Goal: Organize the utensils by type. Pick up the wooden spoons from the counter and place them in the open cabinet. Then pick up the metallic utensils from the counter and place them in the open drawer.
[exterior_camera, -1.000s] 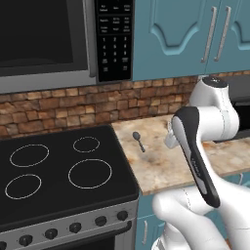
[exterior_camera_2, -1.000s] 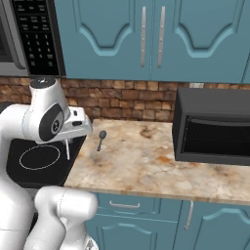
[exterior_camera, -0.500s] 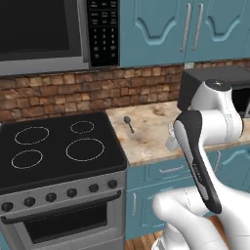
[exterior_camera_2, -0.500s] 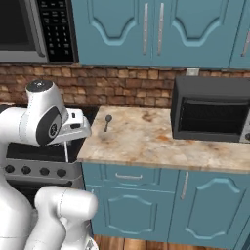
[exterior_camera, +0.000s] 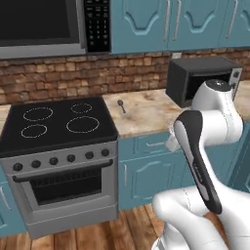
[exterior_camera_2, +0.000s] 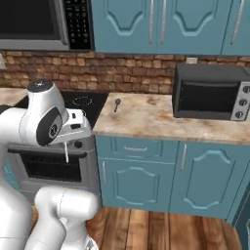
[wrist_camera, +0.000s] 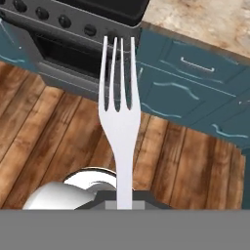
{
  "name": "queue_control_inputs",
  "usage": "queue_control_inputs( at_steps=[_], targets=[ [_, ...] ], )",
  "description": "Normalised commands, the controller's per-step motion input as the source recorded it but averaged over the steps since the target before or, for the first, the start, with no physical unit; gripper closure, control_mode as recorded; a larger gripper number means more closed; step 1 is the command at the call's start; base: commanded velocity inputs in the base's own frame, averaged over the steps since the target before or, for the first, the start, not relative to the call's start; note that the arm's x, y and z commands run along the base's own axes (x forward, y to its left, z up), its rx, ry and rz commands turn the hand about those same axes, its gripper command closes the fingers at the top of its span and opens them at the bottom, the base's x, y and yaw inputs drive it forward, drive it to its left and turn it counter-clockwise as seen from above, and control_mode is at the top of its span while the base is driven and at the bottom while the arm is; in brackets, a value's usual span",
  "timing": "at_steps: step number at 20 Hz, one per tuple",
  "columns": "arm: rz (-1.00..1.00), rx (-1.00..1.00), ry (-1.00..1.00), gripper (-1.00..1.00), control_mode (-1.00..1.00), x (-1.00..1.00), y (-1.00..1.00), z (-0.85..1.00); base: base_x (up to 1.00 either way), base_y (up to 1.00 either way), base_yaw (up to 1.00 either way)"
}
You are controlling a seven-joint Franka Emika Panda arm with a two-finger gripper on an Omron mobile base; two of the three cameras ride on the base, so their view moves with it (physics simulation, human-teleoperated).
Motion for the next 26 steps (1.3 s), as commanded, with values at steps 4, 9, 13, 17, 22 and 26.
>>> queue_control_inputs(
  at_steps=[4,9,13,17,22,26],
  targets=[
    [0.0,0.0,0.0,1.0,1.0,0.0,0.0,0.0,-0.54,0.5,0.26],
    [0.0,0.0,0.0,1.0,1.0,0.0,0.0,0.0,-0.43,0.61,0.86],
    [0.0,0.0,0.0,1.0,1.0,0.0,0.0,0.0,-0.32,0.47,1.0],
    [0.0,0.0,0.0,1.0,1.0,0.0,0.0,0.0,-0.28,0.42,1.0],
    [0.0,0.0,0.0,1.0,1.0,0.0,0.0,0.0,-0.2,0.31,1.0],
    [0.0,0.0,0.0,1.0,1.0,0.0,0.0,0.0,-0.09,0.14,1.0]
  ],
)
